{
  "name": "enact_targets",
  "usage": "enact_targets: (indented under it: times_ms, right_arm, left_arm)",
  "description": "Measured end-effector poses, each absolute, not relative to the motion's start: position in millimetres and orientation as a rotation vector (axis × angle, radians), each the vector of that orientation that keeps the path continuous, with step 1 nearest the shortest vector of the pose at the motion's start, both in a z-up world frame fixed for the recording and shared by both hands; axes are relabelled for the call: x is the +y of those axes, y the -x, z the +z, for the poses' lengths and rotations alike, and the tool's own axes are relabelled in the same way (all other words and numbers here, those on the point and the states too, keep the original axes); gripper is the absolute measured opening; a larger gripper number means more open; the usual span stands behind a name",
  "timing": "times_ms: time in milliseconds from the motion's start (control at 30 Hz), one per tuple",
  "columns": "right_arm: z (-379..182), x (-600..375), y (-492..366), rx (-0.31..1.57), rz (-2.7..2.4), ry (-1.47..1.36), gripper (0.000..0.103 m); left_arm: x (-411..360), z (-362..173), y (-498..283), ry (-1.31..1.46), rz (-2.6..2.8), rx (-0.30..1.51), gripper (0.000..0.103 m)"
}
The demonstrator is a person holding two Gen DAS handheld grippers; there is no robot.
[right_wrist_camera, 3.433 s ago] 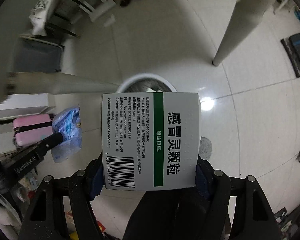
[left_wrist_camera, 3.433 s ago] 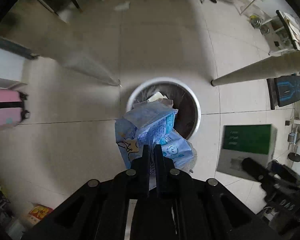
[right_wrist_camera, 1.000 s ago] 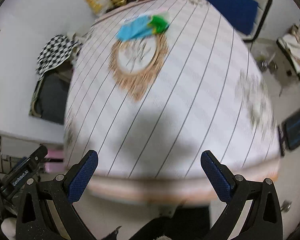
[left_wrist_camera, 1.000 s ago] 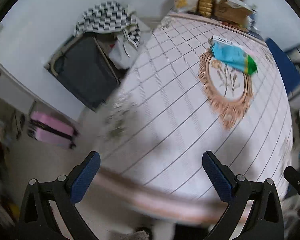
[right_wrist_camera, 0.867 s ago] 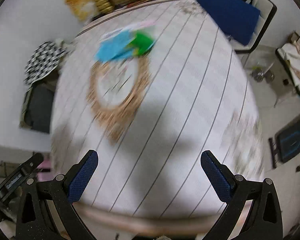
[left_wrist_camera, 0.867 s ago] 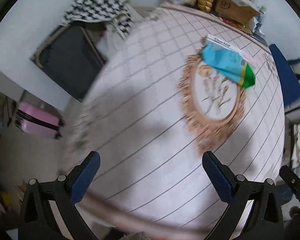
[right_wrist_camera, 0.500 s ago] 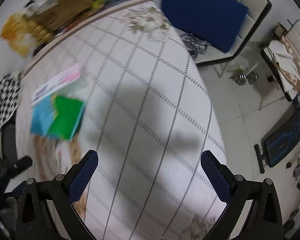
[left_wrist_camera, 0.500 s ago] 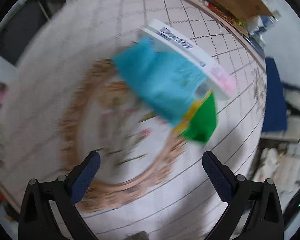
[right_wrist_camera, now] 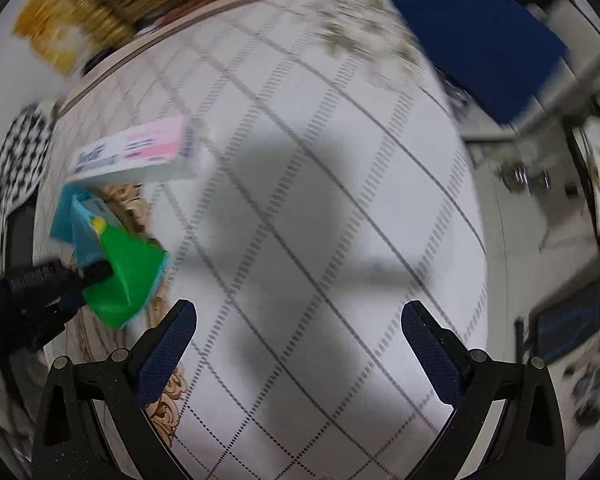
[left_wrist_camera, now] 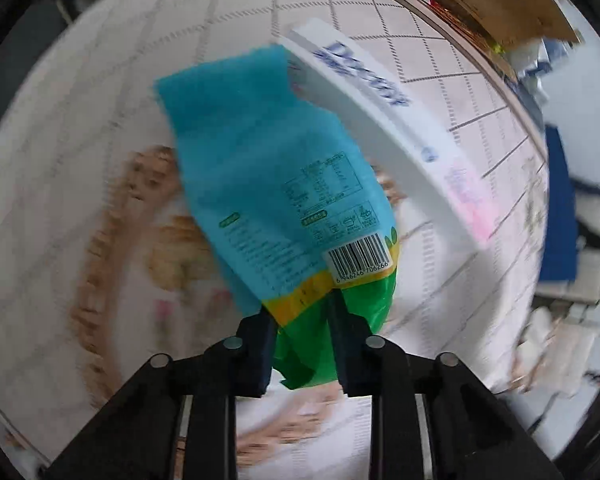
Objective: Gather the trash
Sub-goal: 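Grasp the blue-green snack bag with left gripper while right grasps Dental Doctor toothpaste box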
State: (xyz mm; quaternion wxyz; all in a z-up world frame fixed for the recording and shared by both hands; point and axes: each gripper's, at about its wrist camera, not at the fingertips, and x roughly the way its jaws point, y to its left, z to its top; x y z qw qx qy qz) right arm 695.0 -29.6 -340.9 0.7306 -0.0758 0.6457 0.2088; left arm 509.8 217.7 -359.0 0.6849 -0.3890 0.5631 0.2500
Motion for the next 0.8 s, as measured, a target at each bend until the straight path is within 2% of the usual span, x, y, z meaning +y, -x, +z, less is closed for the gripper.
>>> enact_targets:
  times_ms: [167, 300, 333, 400, 433, 467, 533, 633, 667, 700, 800]
  right_arm:
    - [-335, 57, -706, 1.377, 0.617, 0.446, 0.103]
    - [-340, 126, -712, 1.267, 0.666, 0.671, 0.103]
    - [-343, 142, -714, 1.245, 0.681, 0.715, 0.103]
    - [-351, 170, -718, 1.226, 0.710, 0.775, 0.103]
    - [-356, 183, -720, 1.220, 0.723, 0.805, 0.103]
    - [-361, 193, -721, 1.213, 0.727, 0.828, 0.103]
    - [-372, 211, -724, 1.210, 0.744, 0.862, 0.103]
    - [-384, 219, -728, 1.262, 0.767, 0.838, 0.103]
    - [-387, 217, -728, 1.282, 0.769, 0.820, 0.096]
    - [-388, 213, -727, 1.294, 0.754, 0.802, 0.084]
    - [-388, 191, -723, 1.326, 0.695, 0.739, 0.071]
  left_arm:
    - [250, -352, -467, 0.705, 0.588, 1.279, 0.020]
    - [273, -352, -447, 0.692, 0.576, 1.277, 0.021]
    - [277, -353, -443, 0.700, 0.577, 1.280, 0.025]
    - [282, -355, -439, 0.727, 0.566, 1.268, 0.027]
    - [283, -359, -447, 0.741, 0.566, 1.268, 0.033]
    - [288, -360, -444, 0.757, 0.580, 1.266, 0.045]
    - [290, -363, -450, 0.784, 0.592, 1.246, 0.057]
    - [300, -369, -445, 0.864, 0.587, 1.214, 0.059]
    - [300, -368, -446, 0.865, 0.587, 1.208, 0.059]
    - [301, -368, -446, 0.857, 0.587, 1.206, 0.059]
    - [299, -362, -451, 0.791, 0.585, 1.200, 0.054]
